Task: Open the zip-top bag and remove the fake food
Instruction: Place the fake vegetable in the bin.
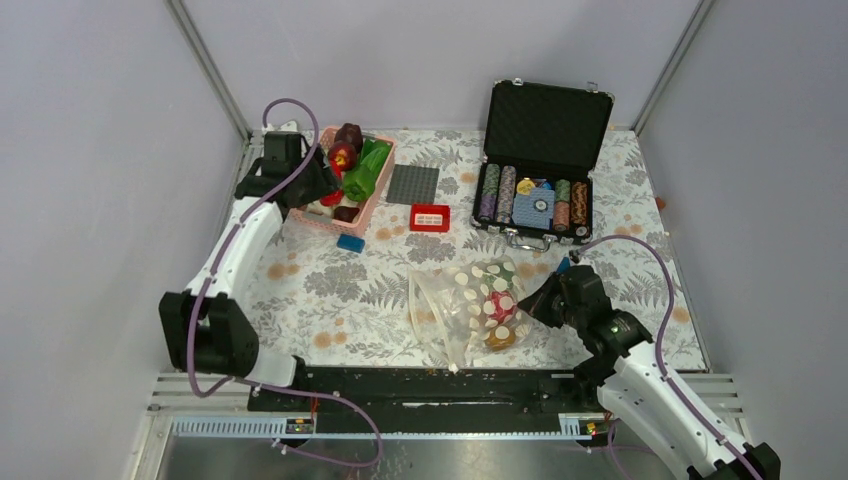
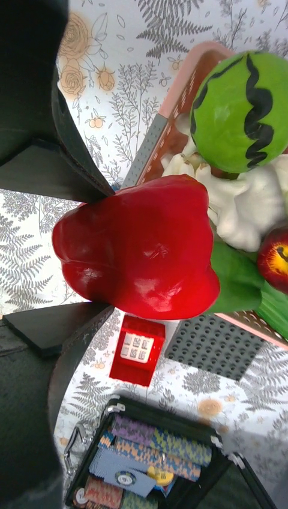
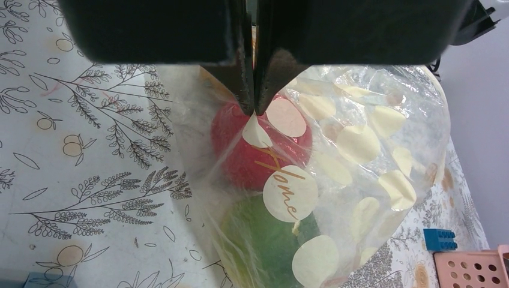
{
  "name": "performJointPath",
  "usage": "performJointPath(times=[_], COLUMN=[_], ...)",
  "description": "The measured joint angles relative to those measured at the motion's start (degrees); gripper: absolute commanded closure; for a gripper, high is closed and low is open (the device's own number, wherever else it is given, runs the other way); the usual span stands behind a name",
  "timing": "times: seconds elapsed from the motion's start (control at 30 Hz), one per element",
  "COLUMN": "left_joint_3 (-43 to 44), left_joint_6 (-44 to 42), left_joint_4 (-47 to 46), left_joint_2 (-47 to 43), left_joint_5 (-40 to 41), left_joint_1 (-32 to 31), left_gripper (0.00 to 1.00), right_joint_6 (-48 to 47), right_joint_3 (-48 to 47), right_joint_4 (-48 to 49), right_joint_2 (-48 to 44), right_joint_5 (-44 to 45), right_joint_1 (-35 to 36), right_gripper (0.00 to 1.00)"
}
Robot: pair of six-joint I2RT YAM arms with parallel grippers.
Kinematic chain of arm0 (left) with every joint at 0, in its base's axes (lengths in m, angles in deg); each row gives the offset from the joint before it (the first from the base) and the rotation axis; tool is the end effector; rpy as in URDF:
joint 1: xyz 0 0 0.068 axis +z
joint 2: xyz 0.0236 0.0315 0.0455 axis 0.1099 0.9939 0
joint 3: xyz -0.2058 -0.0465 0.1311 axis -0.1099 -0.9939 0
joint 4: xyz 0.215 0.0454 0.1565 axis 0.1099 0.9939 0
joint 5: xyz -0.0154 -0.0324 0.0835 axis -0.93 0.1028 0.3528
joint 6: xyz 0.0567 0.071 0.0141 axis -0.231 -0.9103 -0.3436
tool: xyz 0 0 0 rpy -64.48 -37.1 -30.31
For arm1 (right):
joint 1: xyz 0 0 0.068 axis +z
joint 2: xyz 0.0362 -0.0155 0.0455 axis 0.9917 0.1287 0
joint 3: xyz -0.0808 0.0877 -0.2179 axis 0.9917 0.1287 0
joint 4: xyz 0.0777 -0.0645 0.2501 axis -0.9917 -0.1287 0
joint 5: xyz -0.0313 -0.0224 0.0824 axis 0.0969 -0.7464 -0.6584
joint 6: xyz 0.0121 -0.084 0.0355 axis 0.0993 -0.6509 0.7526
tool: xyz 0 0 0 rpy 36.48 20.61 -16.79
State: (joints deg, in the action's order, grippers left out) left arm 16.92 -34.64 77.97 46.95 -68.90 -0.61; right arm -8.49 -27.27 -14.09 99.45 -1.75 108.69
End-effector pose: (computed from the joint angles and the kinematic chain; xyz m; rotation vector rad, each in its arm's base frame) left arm 0.3582 -0.0442 0.2820 -0.3986 2.2313 -0.3297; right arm 0.1835 0.0939 0.1563 0.4620 2.2922 0.7542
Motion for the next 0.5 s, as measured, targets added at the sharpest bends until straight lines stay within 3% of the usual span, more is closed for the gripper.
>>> performJointPath(times=[0.27, 0.5], left_joint_3=[0.37, 8.31], left_joint_6=[0.02, 0.52], left_joint_4=[-3.21, -3.58], left_joint_2=[6.34, 14.8], left_joint_5=[-0.85, -0.92], left_joint_1=[0.87, 3.72], left_gripper=[0.48, 0.48], right_joint_6=[-0.83, -0.92], right_joint_3=[0.0, 0.11], right_joint_4=[0.04, 0.13], right_joint_2=[0.96, 1.38], right_joint_5=[0.0, 0.0], right_joint_1=[0.0, 0.0], right_gripper=[1.0, 1.0])
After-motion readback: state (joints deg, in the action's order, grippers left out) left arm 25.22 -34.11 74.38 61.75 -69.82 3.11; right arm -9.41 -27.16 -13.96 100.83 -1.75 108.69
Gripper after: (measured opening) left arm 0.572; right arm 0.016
